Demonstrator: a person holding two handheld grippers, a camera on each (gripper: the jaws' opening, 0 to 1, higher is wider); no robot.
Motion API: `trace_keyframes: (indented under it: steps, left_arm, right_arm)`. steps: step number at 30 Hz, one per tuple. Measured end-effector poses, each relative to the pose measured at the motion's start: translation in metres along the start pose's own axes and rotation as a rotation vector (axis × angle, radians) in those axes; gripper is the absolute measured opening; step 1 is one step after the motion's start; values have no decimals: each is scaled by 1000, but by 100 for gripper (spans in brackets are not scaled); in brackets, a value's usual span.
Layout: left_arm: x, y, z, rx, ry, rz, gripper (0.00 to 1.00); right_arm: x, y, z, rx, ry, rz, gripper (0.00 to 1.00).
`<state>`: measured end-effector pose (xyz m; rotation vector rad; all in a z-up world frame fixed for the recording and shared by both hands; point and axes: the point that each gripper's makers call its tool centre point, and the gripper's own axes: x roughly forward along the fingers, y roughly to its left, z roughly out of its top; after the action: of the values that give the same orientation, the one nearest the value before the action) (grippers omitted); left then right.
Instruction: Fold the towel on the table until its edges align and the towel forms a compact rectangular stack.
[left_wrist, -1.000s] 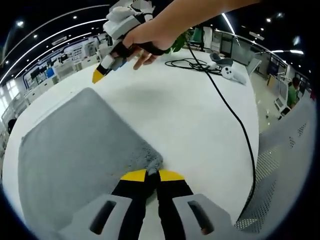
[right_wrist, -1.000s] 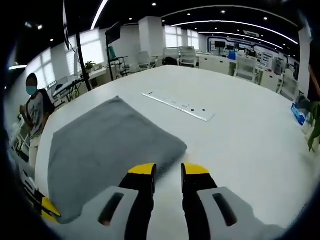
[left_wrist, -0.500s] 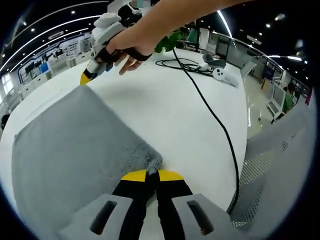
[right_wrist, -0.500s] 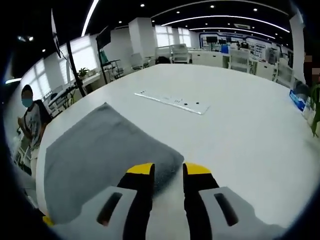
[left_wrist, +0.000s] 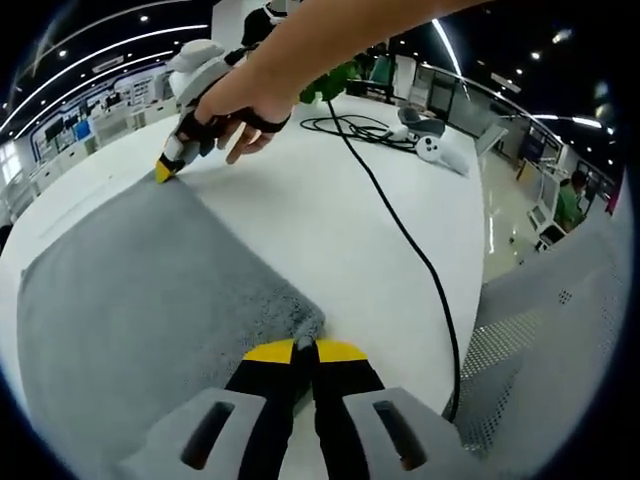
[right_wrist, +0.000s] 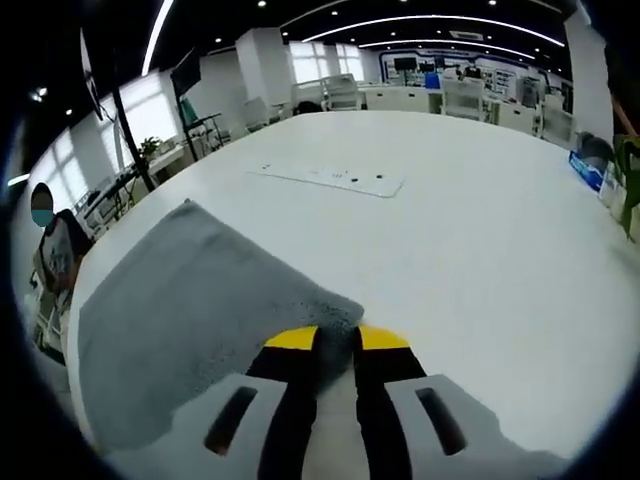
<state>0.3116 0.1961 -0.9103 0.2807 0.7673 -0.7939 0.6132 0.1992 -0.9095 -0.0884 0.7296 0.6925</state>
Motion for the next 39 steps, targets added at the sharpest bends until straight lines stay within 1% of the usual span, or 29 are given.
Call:
trace_keyframes:
  steps: [2, 4, 9, 12, 16, 21, 28, 32, 35, 39]
  left_arm:
    - [2, -2, 2, 0, 0, -5, 5]
    - [3, -4, 3, 3, 3, -10, 5]
    - [7, -11, 7, 6, 1, -23, 5]
    - [11, -18, 12, -9, -14, -37, 4]
    - [18, -29, 19, -6, -23, -54, 4]
    - [27, -45, 31, -6, -42, -85, 4]
    - [35, -62, 44, -11, -61, -114, 4]
    - [38, -69, 54, -8, -76, -131, 4]
    - [41, -74, 60, -20, -84, -139, 4]
    - [43, -83, 71, -41, -113, -142, 4]
  right_arm:
    - [-2, 1, -1, -7, 5, 2, 8]
    - [-8, 5, -3, -10, 8, 9, 3]
    - [-19, 6, -8, -8, 23, 12, 1]
    - [-25, 2, -11, -9, 37, 7, 0]
    - [-35, -6, -17, -26, 57, -1, 0]
    - [-47, -22, -25, -33, 71, -18, 0]
    - [-61, -42, -33, -46, 92, -44, 0]
    - [-68, -51, -36, -45, 95, -59, 0]
    - [-73, -60, -37, -48, 102, -70, 0]
    - [-79, -70, -38, -59, 111, -83, 0]
